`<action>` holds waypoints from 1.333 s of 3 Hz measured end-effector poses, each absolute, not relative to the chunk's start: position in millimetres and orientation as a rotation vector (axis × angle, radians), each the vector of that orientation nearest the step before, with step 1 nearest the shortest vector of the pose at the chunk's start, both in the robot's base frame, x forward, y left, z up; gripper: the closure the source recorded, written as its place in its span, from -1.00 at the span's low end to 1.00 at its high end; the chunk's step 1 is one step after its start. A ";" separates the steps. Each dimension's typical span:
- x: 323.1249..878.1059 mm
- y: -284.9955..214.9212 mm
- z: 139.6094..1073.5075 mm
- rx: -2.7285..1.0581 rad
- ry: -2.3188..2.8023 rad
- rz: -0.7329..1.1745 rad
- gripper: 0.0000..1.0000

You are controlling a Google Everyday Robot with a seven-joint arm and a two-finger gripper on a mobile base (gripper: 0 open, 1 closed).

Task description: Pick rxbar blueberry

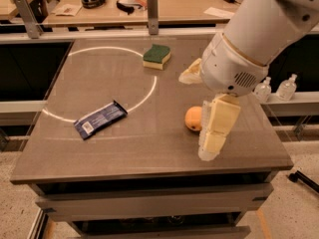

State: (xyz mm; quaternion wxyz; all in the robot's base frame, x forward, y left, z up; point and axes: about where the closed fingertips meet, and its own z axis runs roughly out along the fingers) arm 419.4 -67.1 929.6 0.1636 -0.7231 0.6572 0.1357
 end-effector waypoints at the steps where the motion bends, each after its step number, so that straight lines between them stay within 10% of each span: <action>1: 424.4 -38.2 932.6 -2.114 1.748 0.418 -1.00; 4: 439.9 -0.8 934.6 -2.146 1.615 0.359 -1.00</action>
Offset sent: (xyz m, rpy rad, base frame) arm 0.0227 0.0777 0.0120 0.0610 -0.1767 0.2096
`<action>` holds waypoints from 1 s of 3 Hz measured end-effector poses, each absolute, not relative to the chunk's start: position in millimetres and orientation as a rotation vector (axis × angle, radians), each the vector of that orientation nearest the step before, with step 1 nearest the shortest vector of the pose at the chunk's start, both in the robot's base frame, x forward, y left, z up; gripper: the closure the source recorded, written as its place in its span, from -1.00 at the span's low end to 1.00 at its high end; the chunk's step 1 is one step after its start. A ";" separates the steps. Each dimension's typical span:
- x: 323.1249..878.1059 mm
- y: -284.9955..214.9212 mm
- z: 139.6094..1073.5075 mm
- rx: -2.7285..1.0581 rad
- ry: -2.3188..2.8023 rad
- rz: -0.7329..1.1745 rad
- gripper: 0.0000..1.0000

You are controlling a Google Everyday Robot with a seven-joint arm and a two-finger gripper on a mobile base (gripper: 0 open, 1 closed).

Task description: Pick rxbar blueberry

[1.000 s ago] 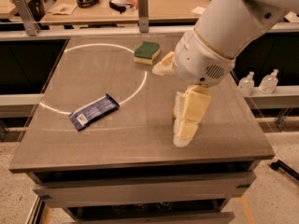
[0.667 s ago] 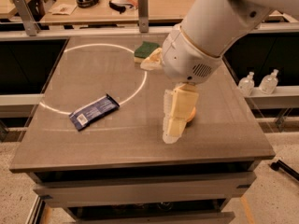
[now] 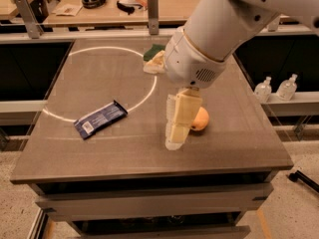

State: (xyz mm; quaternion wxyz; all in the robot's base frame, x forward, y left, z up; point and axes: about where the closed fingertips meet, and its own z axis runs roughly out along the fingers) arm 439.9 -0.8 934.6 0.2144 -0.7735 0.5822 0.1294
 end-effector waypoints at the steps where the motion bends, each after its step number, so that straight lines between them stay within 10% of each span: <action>1: 456.5 30.2 923.2 -2.198 1.544 0.385 -1.00; 3: 483.8 91.4 891.3 -2.350 1.353 0.499 -1.00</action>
Offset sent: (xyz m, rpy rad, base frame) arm 0.0525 0.1024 -0.0486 0.0225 0.0494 0.2873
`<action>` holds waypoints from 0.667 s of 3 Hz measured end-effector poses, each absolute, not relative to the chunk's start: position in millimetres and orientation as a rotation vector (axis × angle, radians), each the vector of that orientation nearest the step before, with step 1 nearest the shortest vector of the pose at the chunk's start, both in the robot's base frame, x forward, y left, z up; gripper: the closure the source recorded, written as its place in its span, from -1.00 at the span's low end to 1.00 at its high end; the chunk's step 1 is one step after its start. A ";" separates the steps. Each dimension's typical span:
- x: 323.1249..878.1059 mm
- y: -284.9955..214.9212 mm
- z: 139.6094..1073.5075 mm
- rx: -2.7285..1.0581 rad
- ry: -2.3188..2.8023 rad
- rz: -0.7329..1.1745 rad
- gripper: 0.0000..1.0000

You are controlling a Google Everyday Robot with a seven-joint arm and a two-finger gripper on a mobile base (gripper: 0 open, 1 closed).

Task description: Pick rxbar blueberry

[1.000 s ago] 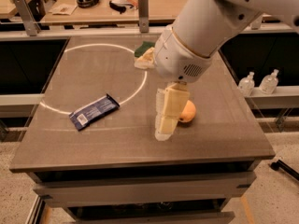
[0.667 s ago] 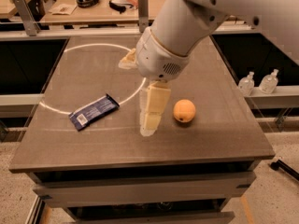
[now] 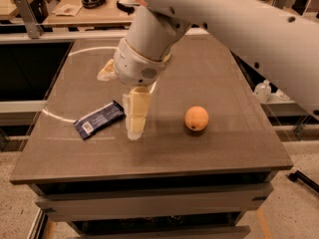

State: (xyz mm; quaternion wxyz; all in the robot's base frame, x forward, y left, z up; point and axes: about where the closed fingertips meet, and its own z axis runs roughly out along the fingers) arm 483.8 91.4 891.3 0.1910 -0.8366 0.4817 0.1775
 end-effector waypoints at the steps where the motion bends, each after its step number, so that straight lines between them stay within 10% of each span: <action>1: 494.5 111.6 877.3 -2.411 1.271 0.529 -1.00; 2: 504.1 129.4 863.9 -2.473 1.199 0.544 -1.00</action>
Offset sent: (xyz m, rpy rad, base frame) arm 0.0321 0.0557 -0.0413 -0.0324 0.0123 0.2229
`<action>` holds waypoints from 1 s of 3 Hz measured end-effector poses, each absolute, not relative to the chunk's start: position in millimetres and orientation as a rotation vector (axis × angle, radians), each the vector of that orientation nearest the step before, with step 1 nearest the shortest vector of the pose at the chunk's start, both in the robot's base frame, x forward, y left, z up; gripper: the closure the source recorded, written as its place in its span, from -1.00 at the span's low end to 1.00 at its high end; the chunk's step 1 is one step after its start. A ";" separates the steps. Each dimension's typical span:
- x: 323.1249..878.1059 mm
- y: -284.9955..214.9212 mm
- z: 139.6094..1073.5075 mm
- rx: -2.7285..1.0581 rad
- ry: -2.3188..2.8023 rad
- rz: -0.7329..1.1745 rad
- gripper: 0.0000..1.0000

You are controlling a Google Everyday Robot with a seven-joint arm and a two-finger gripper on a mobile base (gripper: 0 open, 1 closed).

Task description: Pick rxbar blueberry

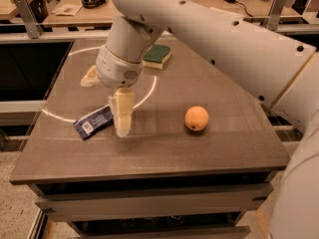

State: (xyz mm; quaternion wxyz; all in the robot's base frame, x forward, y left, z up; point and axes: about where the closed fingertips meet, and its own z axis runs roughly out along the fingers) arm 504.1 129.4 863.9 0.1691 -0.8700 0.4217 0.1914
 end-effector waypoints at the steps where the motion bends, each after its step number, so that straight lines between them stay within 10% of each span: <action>1: 509.9 142.4 850.0 -2.523 1.156 0.562 -1.00; 3: 520.0 152.5 822.3 -2.590 1.131 0.575 -0.65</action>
Offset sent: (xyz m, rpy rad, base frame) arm 0.0167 0.0288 -0.0453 -0.0649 0.0336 0.1102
